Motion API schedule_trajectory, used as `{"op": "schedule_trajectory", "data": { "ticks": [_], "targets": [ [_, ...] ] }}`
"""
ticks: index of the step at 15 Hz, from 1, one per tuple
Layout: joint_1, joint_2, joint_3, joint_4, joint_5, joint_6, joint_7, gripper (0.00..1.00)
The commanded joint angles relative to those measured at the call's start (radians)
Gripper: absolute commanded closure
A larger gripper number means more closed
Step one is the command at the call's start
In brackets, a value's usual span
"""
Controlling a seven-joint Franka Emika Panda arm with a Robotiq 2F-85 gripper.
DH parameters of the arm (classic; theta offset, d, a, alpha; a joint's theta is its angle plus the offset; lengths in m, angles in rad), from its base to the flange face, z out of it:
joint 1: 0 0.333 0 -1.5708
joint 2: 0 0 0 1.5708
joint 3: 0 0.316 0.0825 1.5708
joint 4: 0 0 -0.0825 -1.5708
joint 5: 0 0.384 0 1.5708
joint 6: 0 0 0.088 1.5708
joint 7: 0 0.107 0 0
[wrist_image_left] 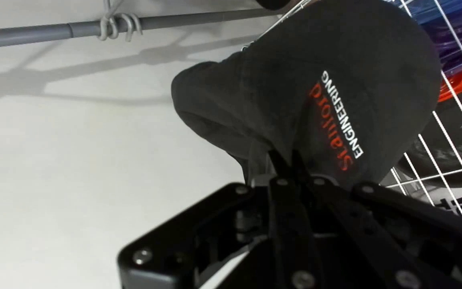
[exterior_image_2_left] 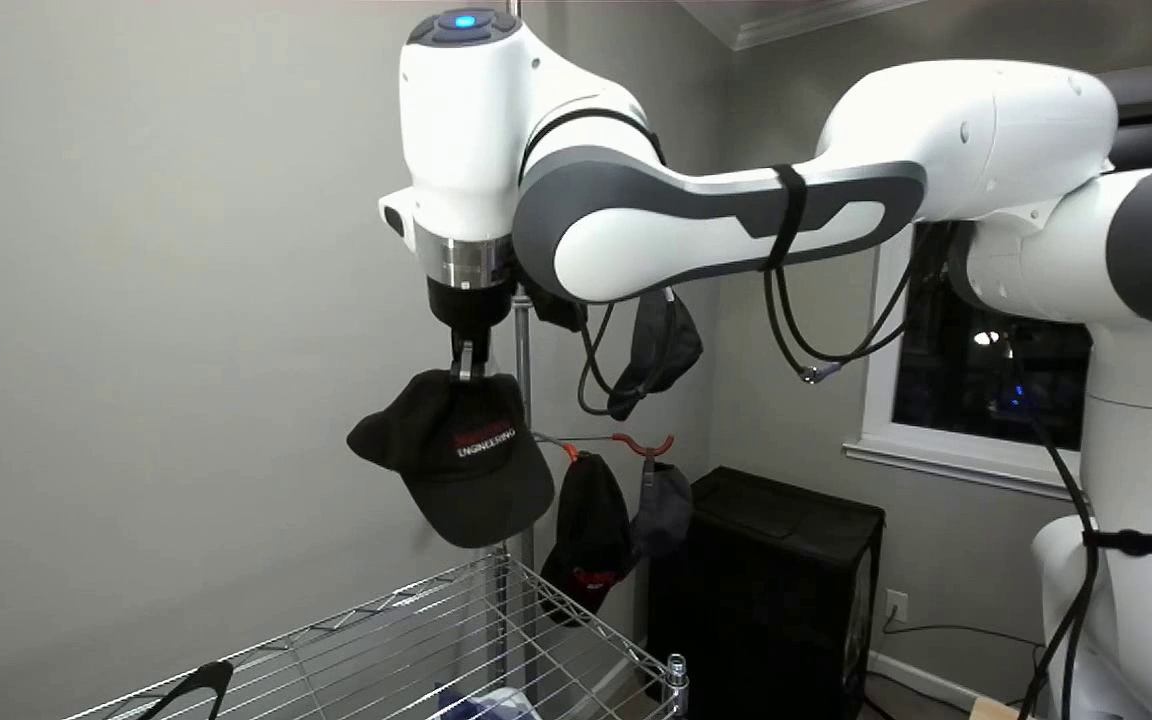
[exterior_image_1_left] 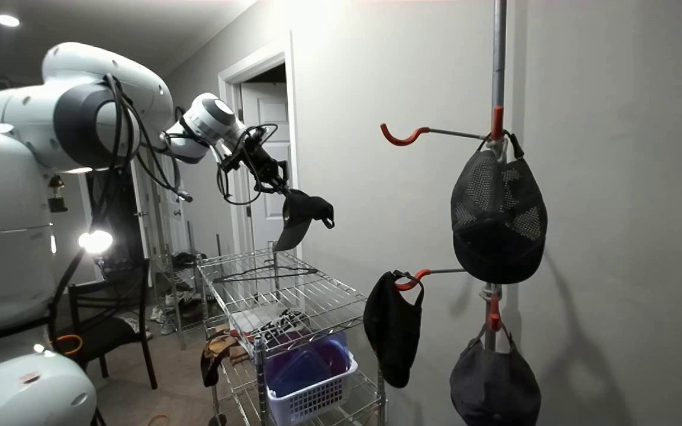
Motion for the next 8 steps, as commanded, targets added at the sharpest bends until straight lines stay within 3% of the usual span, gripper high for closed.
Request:
{"op": "schedule_trajectory", "data": {
  "ticks": [1, 4, 8],
  "targets": [
    [-0.003, -0.054, 0.026, 0.034, -0.030, -0.069, -0.005, 0.97],
    [-0.003, -0.090, 0.047, 0.053, -0.075, -0.118, 0.012, 0.97],
    [-0.006, -0.133, 0.083, 0.045, -0.217, -0.186, 0.063, 0.97]
  ]
}}
